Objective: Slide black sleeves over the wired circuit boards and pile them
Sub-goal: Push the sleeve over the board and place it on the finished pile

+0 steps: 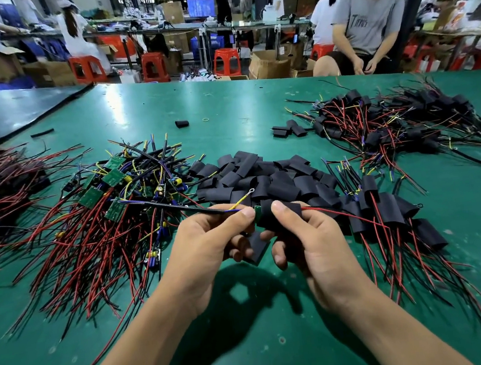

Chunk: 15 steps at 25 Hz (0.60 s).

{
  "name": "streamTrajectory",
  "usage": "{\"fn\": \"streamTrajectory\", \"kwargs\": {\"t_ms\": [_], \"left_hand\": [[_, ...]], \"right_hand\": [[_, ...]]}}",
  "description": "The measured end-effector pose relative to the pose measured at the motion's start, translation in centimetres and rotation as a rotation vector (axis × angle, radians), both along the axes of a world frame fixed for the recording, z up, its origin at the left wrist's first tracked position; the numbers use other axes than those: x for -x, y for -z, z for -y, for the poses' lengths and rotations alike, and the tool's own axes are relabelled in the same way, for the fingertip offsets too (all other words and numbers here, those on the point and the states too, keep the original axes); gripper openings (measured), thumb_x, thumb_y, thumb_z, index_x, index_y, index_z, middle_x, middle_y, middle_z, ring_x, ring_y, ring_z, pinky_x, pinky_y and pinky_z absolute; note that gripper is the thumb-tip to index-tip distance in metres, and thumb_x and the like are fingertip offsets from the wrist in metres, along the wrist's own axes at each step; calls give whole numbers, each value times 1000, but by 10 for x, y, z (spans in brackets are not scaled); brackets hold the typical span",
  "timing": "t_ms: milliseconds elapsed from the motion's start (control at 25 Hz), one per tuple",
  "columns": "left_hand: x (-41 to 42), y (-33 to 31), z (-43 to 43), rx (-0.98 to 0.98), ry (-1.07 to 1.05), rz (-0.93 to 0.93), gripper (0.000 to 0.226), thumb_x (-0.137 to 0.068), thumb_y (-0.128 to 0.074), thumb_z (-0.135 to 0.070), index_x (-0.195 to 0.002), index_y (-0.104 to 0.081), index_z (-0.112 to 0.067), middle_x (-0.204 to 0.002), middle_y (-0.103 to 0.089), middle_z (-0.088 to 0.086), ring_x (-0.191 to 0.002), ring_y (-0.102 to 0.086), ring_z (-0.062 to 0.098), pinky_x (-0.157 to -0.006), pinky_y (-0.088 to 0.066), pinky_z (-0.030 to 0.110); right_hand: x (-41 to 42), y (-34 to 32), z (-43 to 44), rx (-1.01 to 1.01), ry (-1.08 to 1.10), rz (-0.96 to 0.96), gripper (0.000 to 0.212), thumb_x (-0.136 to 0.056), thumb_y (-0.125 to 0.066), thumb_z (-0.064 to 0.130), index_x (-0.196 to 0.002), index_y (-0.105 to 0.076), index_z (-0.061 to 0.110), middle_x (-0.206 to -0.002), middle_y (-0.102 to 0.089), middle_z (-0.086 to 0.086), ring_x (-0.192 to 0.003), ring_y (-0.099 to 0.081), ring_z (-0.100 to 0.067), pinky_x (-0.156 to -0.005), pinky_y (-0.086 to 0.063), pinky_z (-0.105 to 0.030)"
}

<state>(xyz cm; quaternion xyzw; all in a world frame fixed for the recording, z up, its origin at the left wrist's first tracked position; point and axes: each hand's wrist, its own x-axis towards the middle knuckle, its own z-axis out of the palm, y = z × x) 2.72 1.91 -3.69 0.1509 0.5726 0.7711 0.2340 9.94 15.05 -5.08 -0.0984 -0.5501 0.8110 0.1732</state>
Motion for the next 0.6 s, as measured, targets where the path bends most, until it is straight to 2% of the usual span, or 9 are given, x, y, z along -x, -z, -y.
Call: {"fn": "streamTrajectory", "kwargs": {"t_ms": [80, 200, 440, 600], "left_hand": [[-1, -1, -1, 0, -3, 18, 18, -71, -75, -28, -78, -74, -12, -63, -63, 5, -44, -53, 15, -50, -36, 26], [-2, -4, -3, -30, 17, 61, 31, -68, -74, -32, -87, -68, -8, -68, -63, 3, -44, -52, 14, -44, -38, 20], [1, -7, -3, -24, 61, 208, 27, -69, -72, -28, -84, -60, -10, -63, -60, 1, -40, -50, 13, -41, -41, 21], [1, -8, -1, -4, 83, 286, 12, -86, -65, -18, -89, -58, -9, -61, -57, 0, -38, -47, 12, -39, -41, 20]], "right_hand": [[0, 1, -1, -45, 16, -53, 20, -79, -75, 40, -87, -77, 21, -70, -68, -11, -40, -48, -13, -41, -41, -18], [-1, 0, -6, -136, 11, -128, 21, -83, -71, 35, -102, -74, 26, -68, -66, -9, -40, -48, -14, -44, -43, -19], [-5, -3, -7, -327, -30, -168, 25, -81, -75, 16, -104, -71, 25, -82, -73, -2, -50, -55, -12, -47, -47, -22], [-7, -5, -7, -416, -23, -158, 30, -78, -79, 9, -102, -71, 26, -84, -72, -2, -51, -55, -15, -49, -49, -26]]}}
